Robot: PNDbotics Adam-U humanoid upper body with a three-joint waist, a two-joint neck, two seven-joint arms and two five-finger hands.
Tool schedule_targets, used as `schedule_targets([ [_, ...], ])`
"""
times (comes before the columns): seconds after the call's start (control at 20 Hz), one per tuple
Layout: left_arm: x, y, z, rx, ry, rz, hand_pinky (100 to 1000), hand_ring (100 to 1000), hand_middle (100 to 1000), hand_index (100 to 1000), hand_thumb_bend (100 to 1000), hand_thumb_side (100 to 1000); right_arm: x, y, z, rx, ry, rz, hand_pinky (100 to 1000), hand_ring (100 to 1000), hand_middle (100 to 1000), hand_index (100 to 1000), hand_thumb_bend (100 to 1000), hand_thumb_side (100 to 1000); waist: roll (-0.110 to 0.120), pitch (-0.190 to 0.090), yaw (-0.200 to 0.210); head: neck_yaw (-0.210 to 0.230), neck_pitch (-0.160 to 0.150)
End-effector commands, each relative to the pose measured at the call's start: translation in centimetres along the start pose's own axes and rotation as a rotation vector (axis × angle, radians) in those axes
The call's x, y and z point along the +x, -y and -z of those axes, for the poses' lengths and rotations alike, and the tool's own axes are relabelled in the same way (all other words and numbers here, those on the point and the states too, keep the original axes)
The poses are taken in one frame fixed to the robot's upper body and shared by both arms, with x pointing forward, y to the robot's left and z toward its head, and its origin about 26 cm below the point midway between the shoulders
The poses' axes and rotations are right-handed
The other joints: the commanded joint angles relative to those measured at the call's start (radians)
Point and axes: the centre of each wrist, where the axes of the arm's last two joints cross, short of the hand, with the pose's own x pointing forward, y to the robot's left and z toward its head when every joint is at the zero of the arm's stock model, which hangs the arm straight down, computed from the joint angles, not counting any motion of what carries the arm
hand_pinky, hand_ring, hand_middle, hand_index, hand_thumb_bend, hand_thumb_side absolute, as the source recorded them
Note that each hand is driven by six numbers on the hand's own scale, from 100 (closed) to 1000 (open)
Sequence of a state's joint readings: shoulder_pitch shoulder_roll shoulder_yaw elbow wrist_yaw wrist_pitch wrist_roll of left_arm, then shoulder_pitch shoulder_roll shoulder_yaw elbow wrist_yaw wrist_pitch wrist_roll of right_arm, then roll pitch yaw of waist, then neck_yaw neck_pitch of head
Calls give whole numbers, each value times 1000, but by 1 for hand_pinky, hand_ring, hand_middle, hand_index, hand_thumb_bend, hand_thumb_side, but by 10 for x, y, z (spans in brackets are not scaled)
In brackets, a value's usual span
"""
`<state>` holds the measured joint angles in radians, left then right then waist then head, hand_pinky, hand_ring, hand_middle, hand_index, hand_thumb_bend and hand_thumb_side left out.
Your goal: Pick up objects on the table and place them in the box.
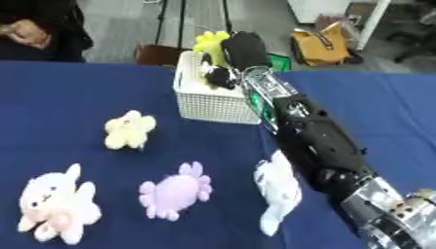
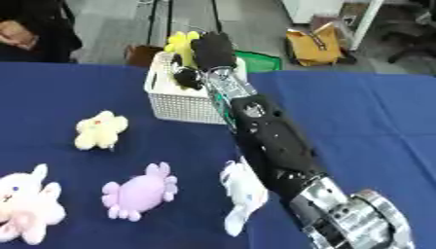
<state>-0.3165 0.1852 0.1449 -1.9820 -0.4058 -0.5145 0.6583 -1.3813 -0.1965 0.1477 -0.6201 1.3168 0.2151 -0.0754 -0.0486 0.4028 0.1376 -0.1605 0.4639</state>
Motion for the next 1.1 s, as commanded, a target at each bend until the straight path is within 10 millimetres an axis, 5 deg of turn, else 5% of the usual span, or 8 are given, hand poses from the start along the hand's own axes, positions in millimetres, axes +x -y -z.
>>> schedule_targets([
  [0.05, 3, 0, 7, 33, 56, -34, 781, 872, 877, 876, 100, 695, -2, 19, 7, -47, 0, -14, 894, 883, 625, 759, 367, 944, 6, -23, -2, -2, -8],
  [0.3, 3, -1, 6, 31, 52, -33, 781, 873, 878, 876, 100, 695, -4, 26, 8, -125, -28, -40, 914, 934, 783, 849, 360, 1000, 6, -28, -6, -2, -6],
  [1.1, 4, 0, 5, 29, 46, -35, 782, 873, 877, 875, 100, 694, -8, 20, 8, -335, -138, -96, 951, 985, 866, 912, 394, 1000, 9, -24, -2, -5, -12],
])
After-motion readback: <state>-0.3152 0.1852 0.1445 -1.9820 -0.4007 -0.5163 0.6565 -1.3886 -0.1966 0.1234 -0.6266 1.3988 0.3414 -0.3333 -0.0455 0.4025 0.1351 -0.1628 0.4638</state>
